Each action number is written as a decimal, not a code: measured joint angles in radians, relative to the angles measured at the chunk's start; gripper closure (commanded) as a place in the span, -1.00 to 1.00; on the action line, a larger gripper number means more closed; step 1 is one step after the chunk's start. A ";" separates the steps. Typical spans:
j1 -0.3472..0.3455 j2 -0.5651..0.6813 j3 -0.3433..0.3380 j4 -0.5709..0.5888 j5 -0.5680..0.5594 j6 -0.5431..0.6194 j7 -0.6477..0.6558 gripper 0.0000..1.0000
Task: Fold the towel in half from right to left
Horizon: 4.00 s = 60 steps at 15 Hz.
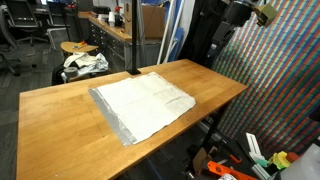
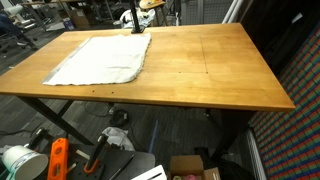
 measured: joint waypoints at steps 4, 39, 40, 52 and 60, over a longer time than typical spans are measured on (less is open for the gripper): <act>0.000 0.000 0.000 0.000 0.000 0.000 0.000 -1.00; -0.062 0.492 0.104 0.220 0.028 -0.100 0.097 -1.00; -0.072 0.510 0.105 0.226 0.029 -0.087 0.113 -1.00; -0.175 0.713 0.122 0.310 0.182 0.005 0.133 -1.00; -0.234 0.763 0.135 0.271 0.222 0.199 0.080 -1.00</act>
